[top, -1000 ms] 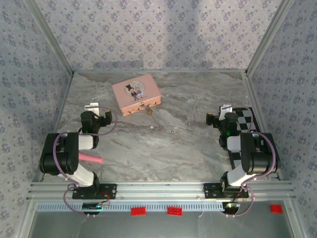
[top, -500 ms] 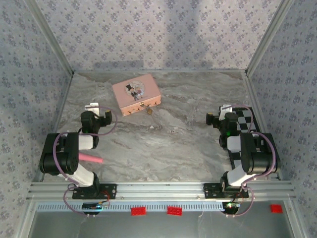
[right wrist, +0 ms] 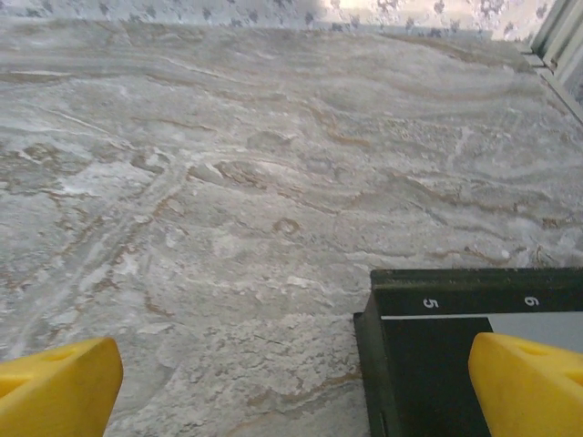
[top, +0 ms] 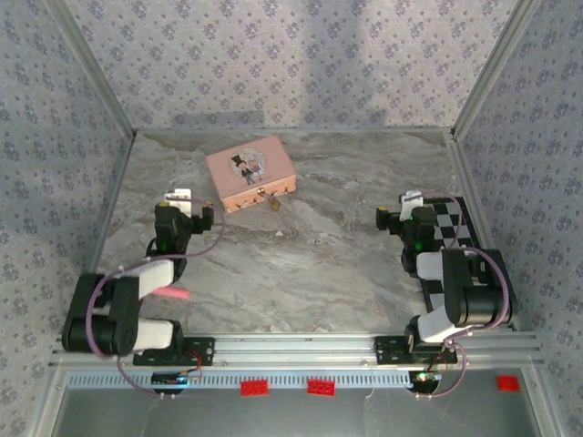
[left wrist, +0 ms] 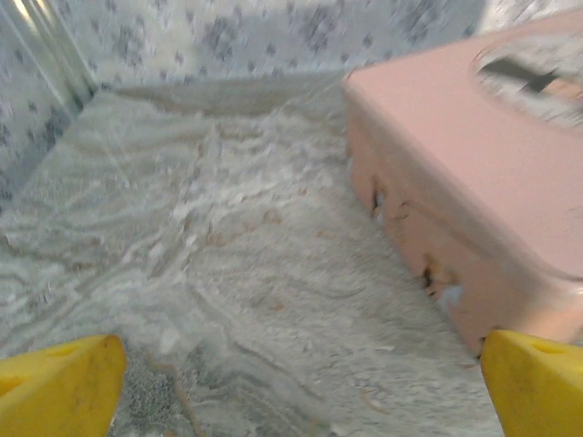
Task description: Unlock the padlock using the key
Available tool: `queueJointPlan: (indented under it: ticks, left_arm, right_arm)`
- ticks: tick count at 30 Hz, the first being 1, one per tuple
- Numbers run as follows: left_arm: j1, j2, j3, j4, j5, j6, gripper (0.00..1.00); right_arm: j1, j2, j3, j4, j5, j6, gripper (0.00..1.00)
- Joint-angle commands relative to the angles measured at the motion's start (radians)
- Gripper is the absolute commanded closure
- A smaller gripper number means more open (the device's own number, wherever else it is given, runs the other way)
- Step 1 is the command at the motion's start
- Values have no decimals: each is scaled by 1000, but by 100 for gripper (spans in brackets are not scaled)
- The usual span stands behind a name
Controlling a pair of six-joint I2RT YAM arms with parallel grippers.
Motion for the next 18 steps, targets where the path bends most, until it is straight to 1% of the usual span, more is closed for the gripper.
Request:
queueJointPlan:
  ticks: [1, 3, 7, 8, 9, 11, 12, 13, 15, 17, 18]
  left_arm:
    - [-31, -161, -6, -159, -53, -16, 0]
    - [-38, -276, 15, -286, -93, -101, 0]
    - [-36, -450, 108, -626, -227, -330, 0]
    - [-35, -493, 133, -718, -283, -402, 0]
    - [-32, -528, 165, -834, -356, -507, 0]
    - [-29, -590, 220, -1088, -506, -756, 0]
    - [-18, -625, 231, -1165, -510, -802, 0]
    - [-6, -658, 224, -1167, -463, -777, 0]
    - [15, -735, 163, -1077, -287, -701, 0]
    - [19, -784, 104, -996, -139, -680, 0]
    - [19, -797, 81, -974, -79, -681, 0]
  right_arm:
    - [11, -53, -24, 19, -2, -33, 1]
    - [34, -102, -14, -47, 7, -55, 1]
    - [104, -241, 29, -236, 17, -99, 1]
    - [123, -287, 50, -317, 31, -92, 1]
    - [134, -337, 78, -402, 36, -73, 1]
    - [155, -429, 122, -534, 25, -28, 1]
    - [160, -472, 143, -589, 18, 16, 1]
    - [161, -505, 163, -629, 9, 68, 1]
    - [158, -561, 220, -743, -13, 206, 1]
    - [153, -583, 275, -868, -39, 311, 1]
    - [153, -587, 292, -934, -30, 361, 1]
